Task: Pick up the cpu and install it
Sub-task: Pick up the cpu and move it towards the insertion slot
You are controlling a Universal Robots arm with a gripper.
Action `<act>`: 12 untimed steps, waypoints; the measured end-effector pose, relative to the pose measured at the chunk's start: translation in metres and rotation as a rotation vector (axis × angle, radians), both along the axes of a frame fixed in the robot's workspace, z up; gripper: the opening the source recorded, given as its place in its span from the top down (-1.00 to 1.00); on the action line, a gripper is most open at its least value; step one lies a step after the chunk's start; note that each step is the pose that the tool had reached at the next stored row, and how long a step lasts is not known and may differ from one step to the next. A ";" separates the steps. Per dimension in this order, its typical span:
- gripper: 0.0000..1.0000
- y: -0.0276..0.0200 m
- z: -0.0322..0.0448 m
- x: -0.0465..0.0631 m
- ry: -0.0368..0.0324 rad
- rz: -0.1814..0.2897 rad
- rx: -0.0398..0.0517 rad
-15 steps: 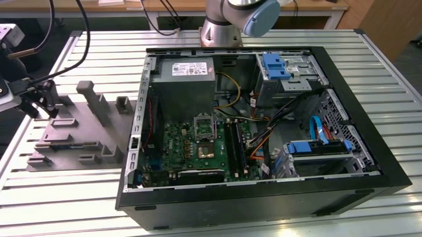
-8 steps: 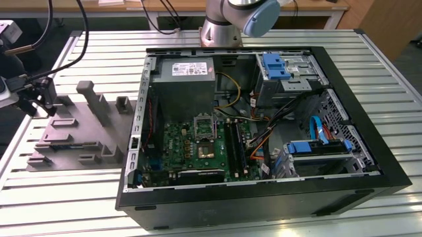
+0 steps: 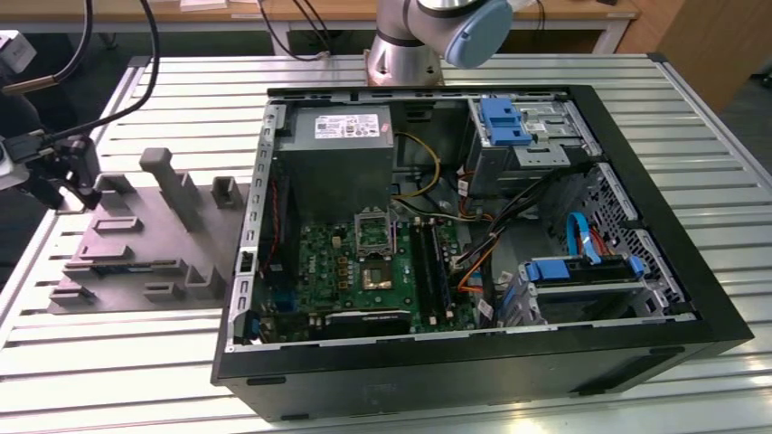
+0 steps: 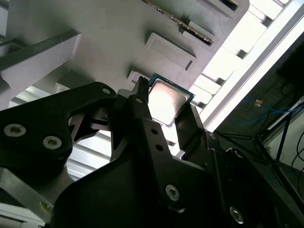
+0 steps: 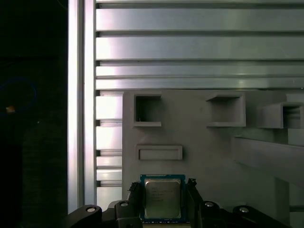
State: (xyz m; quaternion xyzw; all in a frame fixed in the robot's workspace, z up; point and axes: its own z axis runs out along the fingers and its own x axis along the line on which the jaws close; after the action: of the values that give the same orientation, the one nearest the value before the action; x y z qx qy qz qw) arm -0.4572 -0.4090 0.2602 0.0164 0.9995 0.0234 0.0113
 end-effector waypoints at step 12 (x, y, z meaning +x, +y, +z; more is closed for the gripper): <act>0.06 0.0000 0.0068 0.000 0.0000 0.000 0.0001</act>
State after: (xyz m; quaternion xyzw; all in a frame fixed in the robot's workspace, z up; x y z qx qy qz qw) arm -0.4572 -0.4090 0.2671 0.0164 0.9995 0.0234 0.0113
